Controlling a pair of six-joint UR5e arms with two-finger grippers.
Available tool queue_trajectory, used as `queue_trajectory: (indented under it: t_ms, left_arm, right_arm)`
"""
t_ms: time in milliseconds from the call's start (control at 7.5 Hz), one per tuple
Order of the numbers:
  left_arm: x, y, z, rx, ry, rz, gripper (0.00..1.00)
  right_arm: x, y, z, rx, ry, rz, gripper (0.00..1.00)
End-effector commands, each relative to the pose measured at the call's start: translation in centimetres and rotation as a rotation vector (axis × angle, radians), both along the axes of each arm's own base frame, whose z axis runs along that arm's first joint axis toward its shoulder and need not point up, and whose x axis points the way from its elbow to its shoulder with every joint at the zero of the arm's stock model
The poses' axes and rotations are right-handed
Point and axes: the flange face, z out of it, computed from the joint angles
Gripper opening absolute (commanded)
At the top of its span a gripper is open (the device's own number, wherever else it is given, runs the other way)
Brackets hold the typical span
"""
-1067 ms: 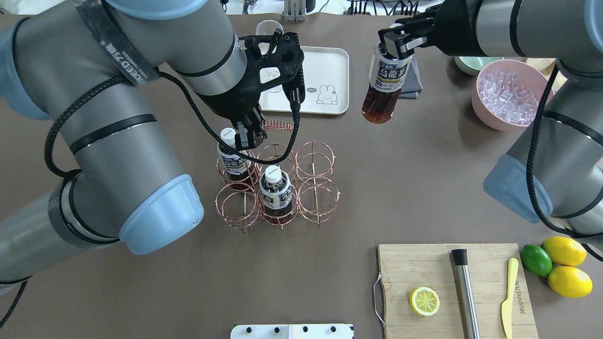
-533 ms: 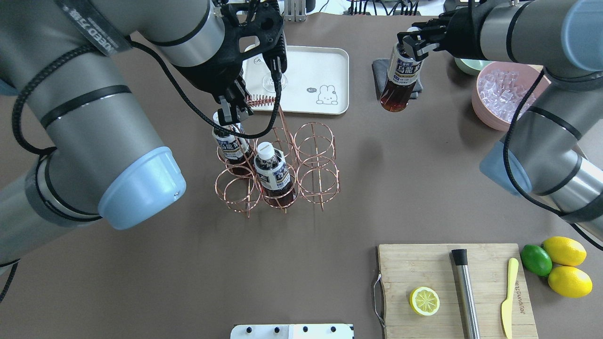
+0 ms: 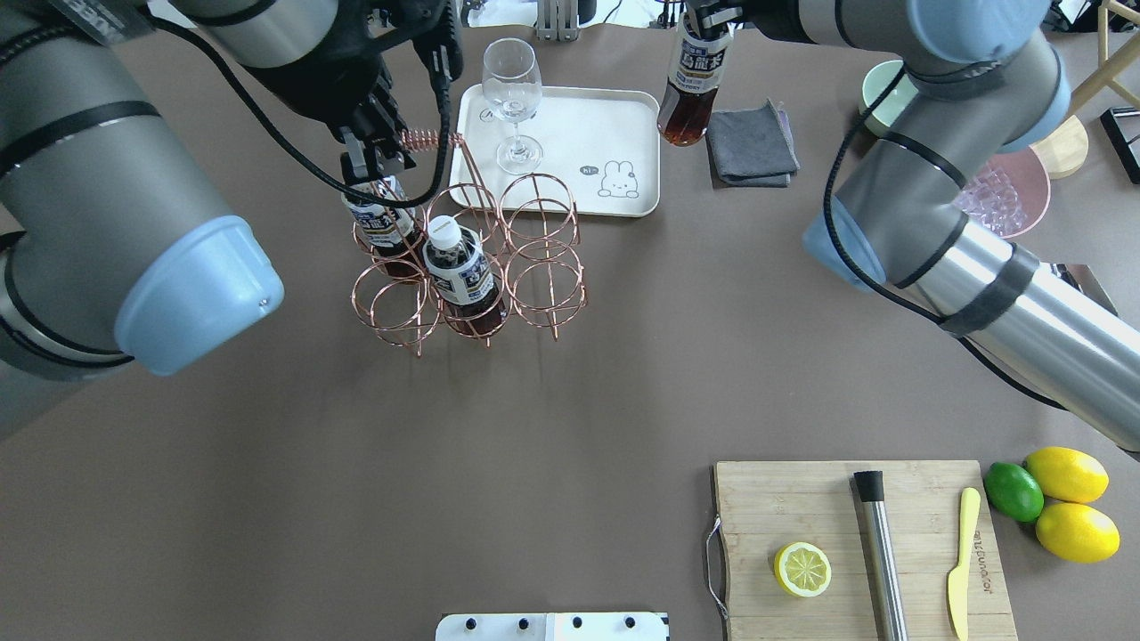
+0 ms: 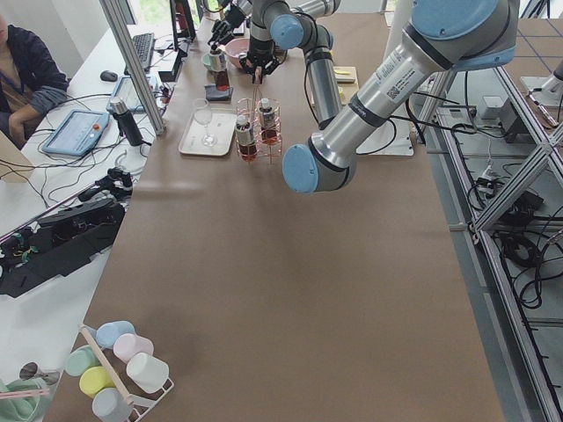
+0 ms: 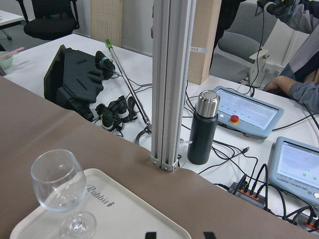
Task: Take tea from basket to plate
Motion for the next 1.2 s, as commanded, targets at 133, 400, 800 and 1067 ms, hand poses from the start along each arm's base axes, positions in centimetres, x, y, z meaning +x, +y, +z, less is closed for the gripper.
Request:
queue_trajectory:
  t_ms: [133,400,800,1067]
  left_arm:
    - [-8.8,-5.3,6.8,-0.022,-0.052,-0.030,0.00]
    - [-15.7,-7.9,12.1,-0.081,-0.093,-0.119,0.00]
    - [-26.5,-11.8,20.2,-0.139,-0.175,-0.205,0.00]
    - [-31.2,-16.1,26.0,-0.075,-0.190,-0.023,0.00]
  right_arm:
    - [-8.3,-4.4,1.0,0.020,-0.040,0.068,0.00]
    - [-11.4,-2.8,1.7,0.013,-0.027,0.053,0.00]
    - [-13.3,-1.8,2.5,0.009,-0.009,0.054,0.00]
    - [-13.5,-1.7,2.8,0.009,-0.005,0.054,0.00]
